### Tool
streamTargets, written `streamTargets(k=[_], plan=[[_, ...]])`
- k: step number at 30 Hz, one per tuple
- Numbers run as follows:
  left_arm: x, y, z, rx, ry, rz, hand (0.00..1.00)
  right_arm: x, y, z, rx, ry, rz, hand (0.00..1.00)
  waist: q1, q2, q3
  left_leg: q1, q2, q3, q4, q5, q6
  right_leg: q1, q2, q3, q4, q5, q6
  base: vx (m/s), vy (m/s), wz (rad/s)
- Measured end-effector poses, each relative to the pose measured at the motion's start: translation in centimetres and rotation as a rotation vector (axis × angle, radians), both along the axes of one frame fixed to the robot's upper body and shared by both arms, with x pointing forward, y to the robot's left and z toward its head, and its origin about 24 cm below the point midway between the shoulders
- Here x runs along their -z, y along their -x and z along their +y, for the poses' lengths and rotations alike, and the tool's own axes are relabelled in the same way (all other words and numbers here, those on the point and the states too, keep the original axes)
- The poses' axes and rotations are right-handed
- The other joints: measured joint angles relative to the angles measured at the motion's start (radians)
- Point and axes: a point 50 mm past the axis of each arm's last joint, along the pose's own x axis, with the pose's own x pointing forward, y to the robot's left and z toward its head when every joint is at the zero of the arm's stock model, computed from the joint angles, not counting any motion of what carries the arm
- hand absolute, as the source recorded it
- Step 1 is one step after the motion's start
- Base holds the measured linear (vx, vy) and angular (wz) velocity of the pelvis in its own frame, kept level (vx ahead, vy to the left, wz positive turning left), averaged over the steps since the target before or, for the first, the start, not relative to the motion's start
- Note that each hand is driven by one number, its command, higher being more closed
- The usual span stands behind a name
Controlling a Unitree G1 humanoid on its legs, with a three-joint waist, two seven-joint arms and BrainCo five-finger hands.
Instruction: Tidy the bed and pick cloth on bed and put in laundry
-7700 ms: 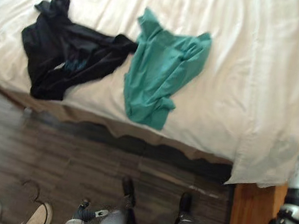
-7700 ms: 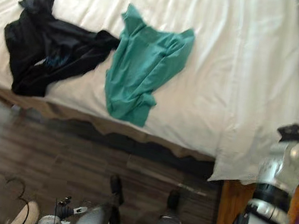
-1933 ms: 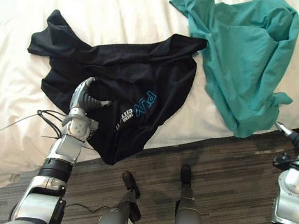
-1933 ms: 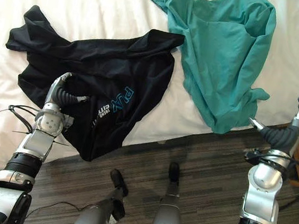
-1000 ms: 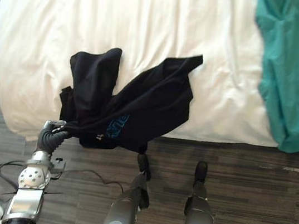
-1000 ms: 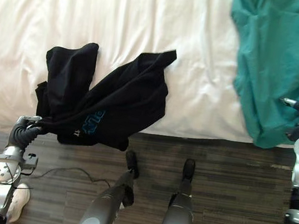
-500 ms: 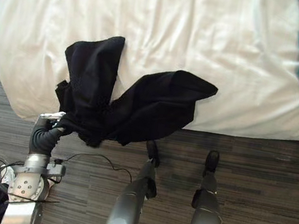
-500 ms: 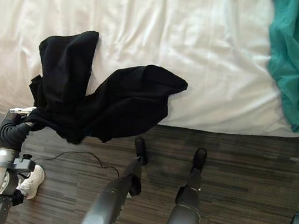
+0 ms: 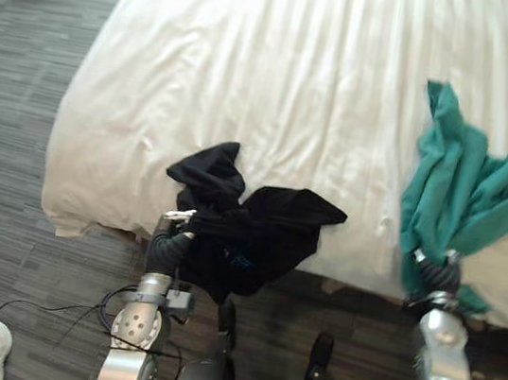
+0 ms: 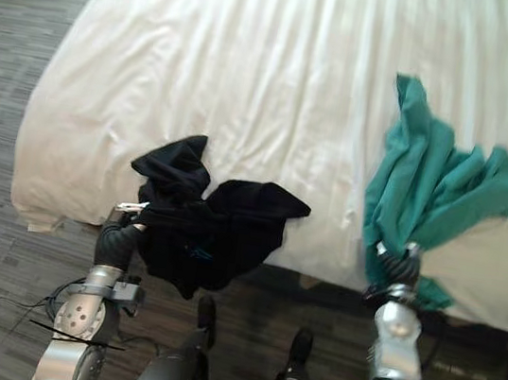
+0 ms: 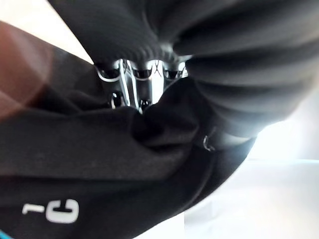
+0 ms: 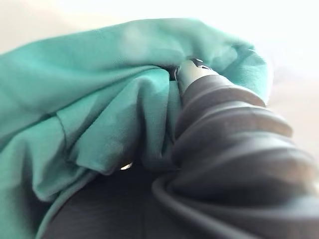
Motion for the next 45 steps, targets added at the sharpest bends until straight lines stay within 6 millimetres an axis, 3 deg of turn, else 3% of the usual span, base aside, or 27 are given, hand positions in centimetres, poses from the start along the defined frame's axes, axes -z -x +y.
streamTargets(k=[2,3,4,6,7,11,14,15,17,18,20,21,22,23,24,25,26,28,30,31,32,33,36,39,42,43,45], plan=[[3.1,-0.3,0.5,-0.029,-0.013,0.136,1.0,2.0,1.6,1.8,-0.028,-0.092,0.057,1.0,0.003,-0.012,-0.007,0.028,-0.008,-0.04,0.0,-0.004,0.005,0.006,-0.007,0.034,0.09,-0.062,-0.037,0.09,-0.02,0.74],[5.6,-0.1,2.0,-0.099,0.015,0.263,1.0,3.1,3.2,3.3,-0.015,-0.192,0.07,1.0,-0.027,-0.023,-0.013,0.048,-0.018,-0.098,0.003,-0.005,0.007,0.007,-0.003,0.185,0.185,-0.116,-0.035,0.09,-0.024,0.97],[6.0,0.1,2.7,-0.132,0.02,0.284,1.0,3.4,3.7,3.8,-0.007,-0.221,0.071,1.0,-0.036,-0.032,-0.016,0.053,-0.021,-0.112,0.007,-0.007,0.01,0.004,0.002,0.251,0.218,-0.145,-0.033,0.07,-0.052,1.18],[6.6,1.0,5.3,-0.246,0.018,0.292,1.0,4.7,5.5,5.5,0.019,-0.283,0.108,1.0,-0.034,-0.101,-0.053,0.073,-0.054,-0.16,0.006,-0.005,0.007,0.03,0.011,0.456,0.254,-0.263,-0.004,0.0,-0.157,0.93],[6.8,1.5,6.3,-0.303,0.044,0.289,1.0,5.0,5.9,5.9,0.023,-0.285,0.118,1.0,-0.033,-0.117,-0.066,0.08,-0.062,-0.185,0.006,0.001,-0.002,0.069,0.011,0.468,0.229,-0.303,0.02,-0.06,-0.231,0.85],[10.7,4.1,5.4,-0.361,0.158,0.437,1.0,6.4,8.0,5.6,0.043,-0.268,0.196,1.0,-0.007,-0.079,-0.082,0.118,-0.034,-0.247,0.001,-0.001,-0.01,0.197,0.044,0.345,0.158,-0.29,-0.007,-0.08,-0.117,0.67],[13.0,6.2,4.2,-0.371,0.217,0.562,1.0,6.9,8.8,5.5,0.052,-0.246,0.235,1.0,0.01,-0.073,-0.091,0.086,-0.035,-0.265,0.006,-0.008,0.0,0.223,0.047,0.253,0.139,-0.286,-0.003,-0.04,-0.07,0.96],[13.4,7.0,4.0,-0.371,0.223,0.588,1.0,7.0,8.8,5.6,0.054,-0.221,0.249,1.0,0.01,-0.08,-0.093,0.04,-0.04,-0.194,0.007,-0.074,0.095,0.223,0.034,0.183,0.12,-0.273,-0.008,-0.03,-0.05,1.45],[13.2,7.0,3.8,-0.361,0.233,0.58,1.0,7.0,8.4,5.5,0.057,-0.197,0.254,1.0,0.019,-0.121,-0.064,-0.048,-0.048,0.019,0.156,-0.12,0.173,0.239,-0.016,0.082,0.098,-0.257,-0.01,0.07,0.009,1.7],[13.6,8.1,3.3,-0.357,0.257,0.602,1.0,7.0,8.6,4.8,0.073,-0.147,0.275,1.0,0.042,-0.093,-0.051,-0.073,-0.026,0.162,0.318,-0.101,0.201,0.266,0.005,0.023,0.107,-0.258,-0.01,0.13,0.053,1.78],[14.1,9.6,3.5,-0.369,0.25,0.64,1.0,7.4,9.1,4.3,0.087,-0.113,0.324,1.0,0.043,-0.083,-0.046,-0.075,-0.054,0.17,0.319,-0.08,0.192,0.304,0.009,-0.064,0.126,-0.261,-0.024,0.11,0.08,2.05],[14.5,10.6,3.5,-0.38,0.245,0.672,1.0,7.5,9.1,4.0,0.09,-0.098,0.33,1.0,0.057,-0.064,-0.035,-0.071,-0.084,0.13,0.255,-0.009,0.21,0.306,0.04,-0.11,0.116,-0.301,-0.084,0.03,0.059,2.16],[14.5,10.7,3.9,-0.391,0.242,0.672,1.0,7.4,9.0,3.9,0.088,-0.095,0.326,1.0,0.059,-0.073,-0.036,-0.064,-0.1,0.136,0.219,-0.017,0.227,0.304,0.05,-0.122,0.072,-0.284,-0.097,-0.03,0.083,2.58],[15.2,12.0,5.0,-0.427,0.235,0.713,1.0,7.6,9.2,3.8,0.085,-0.087,0.336,1.0,0.047,-0.055,-0.04,-0.033,-0.112,0.24,0.16,-0.099,0.252,0.365,0.072,-0.223,0.025,-0.25,-0.055,-0.01,0.099,2.67],[15.8,12.9,5.8,-0.413,0.244,0.745,1.0,7.9,9.5,4.2,0.048,-0.095,0.357,1.0,0.047,-0.079,-0.023,-0.035,-0.063,0.407,0.306,-0.186,0.256,0.381,0.037,-0.331,0.035,-0.217,-0.069,0.03,0.107,2.61],[16.0,13.9,6.3,-0.423,0.251,0.764,1.0,7.8,9.4,4.7,0.019,-0.103,0.35,1.0,0.05,-0.075,-0.024,-0.023,-0.03,0.436,0.366,-0.199,0.247,0.389,0.031,-0.363,0.05,-0.218,-0.068,0.08,0.04,1.64],[16.2,14.9,6.7,-0.433,0.261,0.785,1.0,7.7,9.3,4.9,-0.002,-0.104,0.342,1.0,0.055,-0.067,-0.023,-0.011,-0.022,0.427,0.366,-0.227,0.199,0.399,0.03,-0.385,0.055,-0.218,-0.068,0.07,0.011,0.91],[16.4,17.0,8.4,-0.479,0.288,0.807,1.0,7.5,8.9,5.1,-0.044,-0.116,0.326,1.0,0.062,-0.05,-0.023,0.009,-0.095,0.363,0.292,-0.218,0.183,0.41,-0.004,-0.447,0.108,-0.218,-0.068,0.07,0.098,1.1],[16.1,17.9,9.8,-0.504,0.29,0.802,1.0,7.7,8.8,6.0,-0.085,-0.138,0.331,1.0,0.064,-0.067,-0.017,0.056,-0.154,0.366,0.194,-0.248,0.145,0.395,-0.07,-0.475,0.21,-0.21,-0.081,0.13,0.129,0.92],[16.0,18.1,10.5,-0.504,0.286,0.799,1.0,7.9,8.8,6.7,-0.117,-0.144,0.341,1.0,0.064,-0.079,-0.013,0.06,-0.143,0.377,0.283,-0.268,0.165,0.363,-0.137,-0.453,0.336,-0.212,-0.084,0.3,0.063,0.43],[16.2,18.6,10.9,-0.52,0.295,0.81,1.0,8.2,9.0,6.8,-0.149,-0.132,0.362,1.0,0.059,-0.054,-0.008,0.078,-0.131,0.333,0.313,-0.297,0.205,0.318,-0.169,-0.403,0.489,-0.22,-0.111,0.31,0.068,0.32],[16.4,18.0,10.9,-0.523,0.312,0.803,1.0,8.6,9.4,7.2,-0.169,-0.138,0.389,1.0,0.06,-0.05,-0.004,0.097,-0.134,0.326,0.294,-0.297,0.203,0.274,-0.174,-0.32,0.546,-0.236,-0.127,0.26,0.08,0.22],[15.9,14.2,10.5,-0.474,0.34,0.716,1.0,9.1,10.4,8.6,-0.227,-0.148,0.433,1.0,0.03,-0.054,0.002,0.145,-0.16,0.271,0.228,-0.274,0.202,0.124,-0.063,0.009,0.571,-0.283,-0.094,0.16,0.158,0.57],[13.6,8.6,7.2,-0.343,0.377,0.545,1.0,8.5,11.1,9.3,-0.264,-0.164,0.413,1.0,-0.025,-0.075,-0.006,0.176,-0.225,0.166,0.182,-0.252,0.213,0.062,0.038,0.266,0.499,-0.303,-0.062,0.14,0.076,1.16],[13.9,6.8,4.0,-0.277,0.395,0.56,1.0,8.4,10.8,9.6,-0.289,-0.177,0.413,1.0,-0.026,-0.072,-0.01,0.219,-0.253,0.139,0.156,-0.244,0.222,0.058,0.079,0.361,0.432,-0.297,-0.068,0.06,0.047,0.45],[16.1,9.7,3.3,-0.318,0.323,0.743,1.0,9.4,11.3,9.3,-0.243,-0.245,0.458,1.0,0.004,-0.11,-0.062,0.313,-0.194,0.075,0.012,-0.167,0.154,0.181,0.08,0.359,0.034,-0.091,-0.061,0.02,0.037,0.1],[16.1,9.7,3.3,-0.318,0.323,0.743,1.0,9.4,11.3,9.3,-0.243,-0.245,0.458,1.0,0.004,-0.11,-0.062,0.313,-0.194,0.075,0.012,-0.167,0.154,0.181,0.08,0.359,0.034,-0.091,-0.061,0.0,0.0,0.0]])
